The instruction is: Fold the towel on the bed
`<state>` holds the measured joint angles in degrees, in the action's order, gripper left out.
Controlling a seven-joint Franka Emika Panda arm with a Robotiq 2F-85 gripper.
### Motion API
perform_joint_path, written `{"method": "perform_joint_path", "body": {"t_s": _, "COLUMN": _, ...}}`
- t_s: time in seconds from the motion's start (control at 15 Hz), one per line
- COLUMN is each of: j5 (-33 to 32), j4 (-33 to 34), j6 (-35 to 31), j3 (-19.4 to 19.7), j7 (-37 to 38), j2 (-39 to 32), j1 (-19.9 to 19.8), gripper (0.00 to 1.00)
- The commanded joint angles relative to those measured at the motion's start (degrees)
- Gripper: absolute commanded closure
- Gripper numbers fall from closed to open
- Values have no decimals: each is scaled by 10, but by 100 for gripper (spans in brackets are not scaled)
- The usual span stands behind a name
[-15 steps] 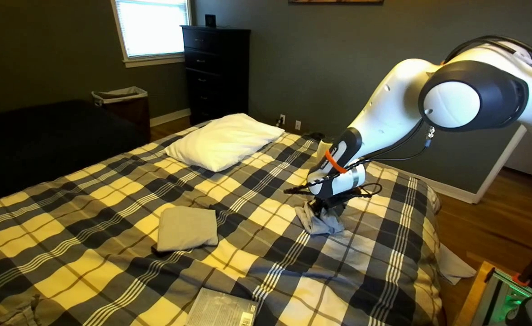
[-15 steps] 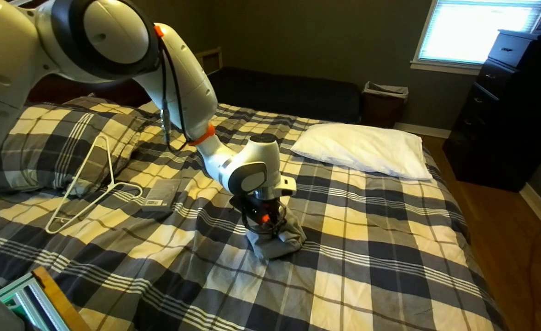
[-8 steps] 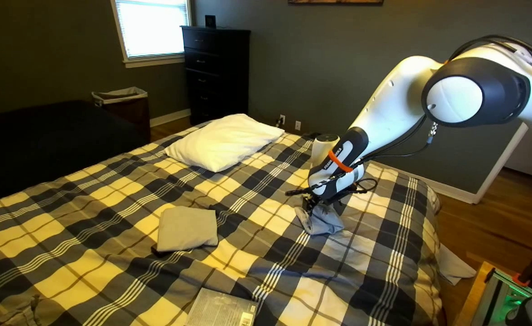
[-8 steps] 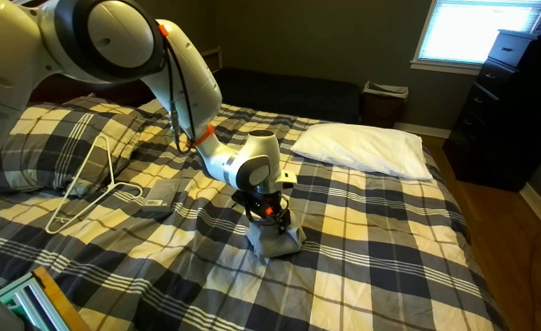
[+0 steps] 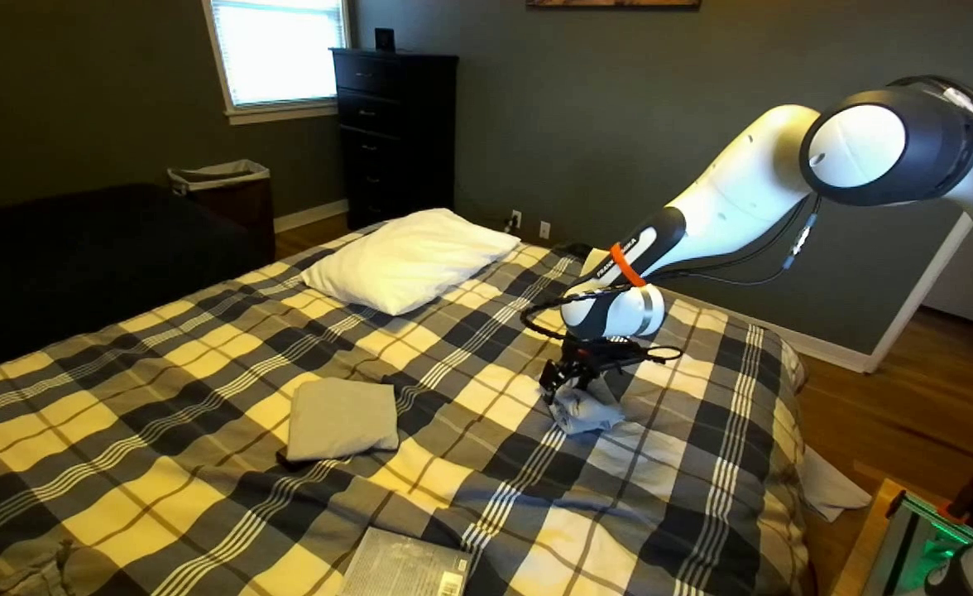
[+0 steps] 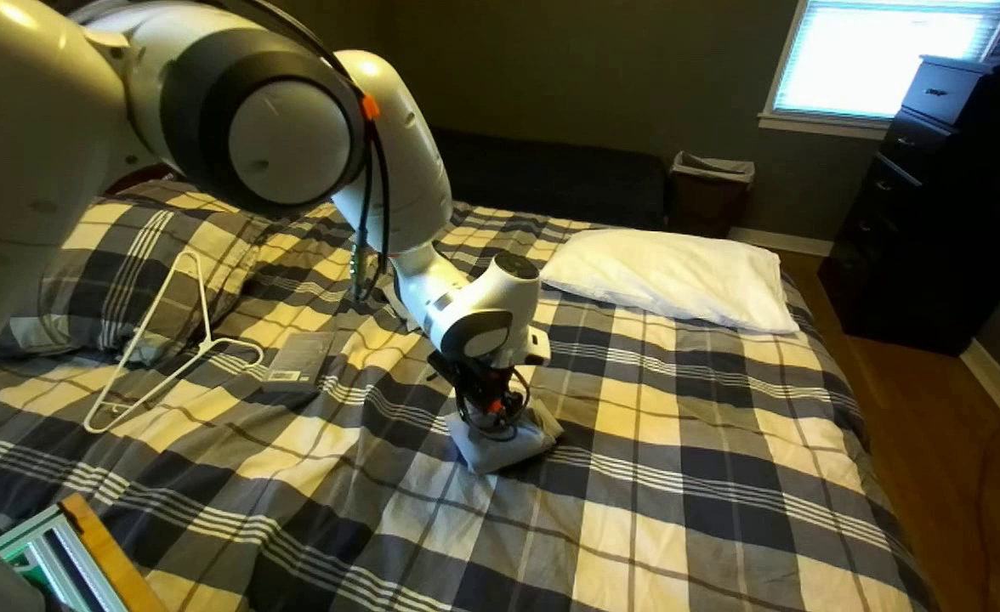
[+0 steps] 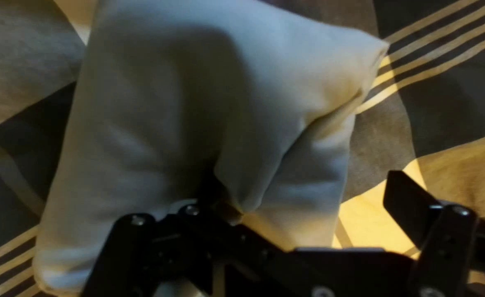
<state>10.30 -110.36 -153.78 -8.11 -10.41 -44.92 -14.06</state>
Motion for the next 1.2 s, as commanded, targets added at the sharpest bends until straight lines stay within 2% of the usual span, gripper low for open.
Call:
{"method": "perform_joint_path", "body": {"t_s": 0.0, "j5": 31, "j4": 61, "j6": 58, "j3": -22, "j7": -33, "j2": -58, "j1": -39, "gripper": 0}}
{"method": "perform_joint_path", "body": {"t_s": 0.33, "j5": 42, "j4": 129, "j6": 92, "j3": -16, "j7": -39, "j2": -119, "j1": -52, "gripper": 0}}
{"method": "perform_joint_path", "body": {"t_s": 0.53, "j5": 45, "j4": 144, "j6": 122, "j3": -20, "j7": -46, "j2": -125, "j1": -58, "gripper": 0}}
{"method": "perform_joint_path", "body": {"t_s": 0.87, "j5": 41, "j4": 46, "j6": 136, "j3": -16, "j7": -71, "j2": -20, "j1": -58, "gripper": 0}}
{"method": "perform_joint_path", "body": {"t_s": 1.13, "j5": 58, "j4": -69, "j6": 135, "j3": -42, "j7": -173, "j2": 90, "j1": -98, "gripper": 0}}
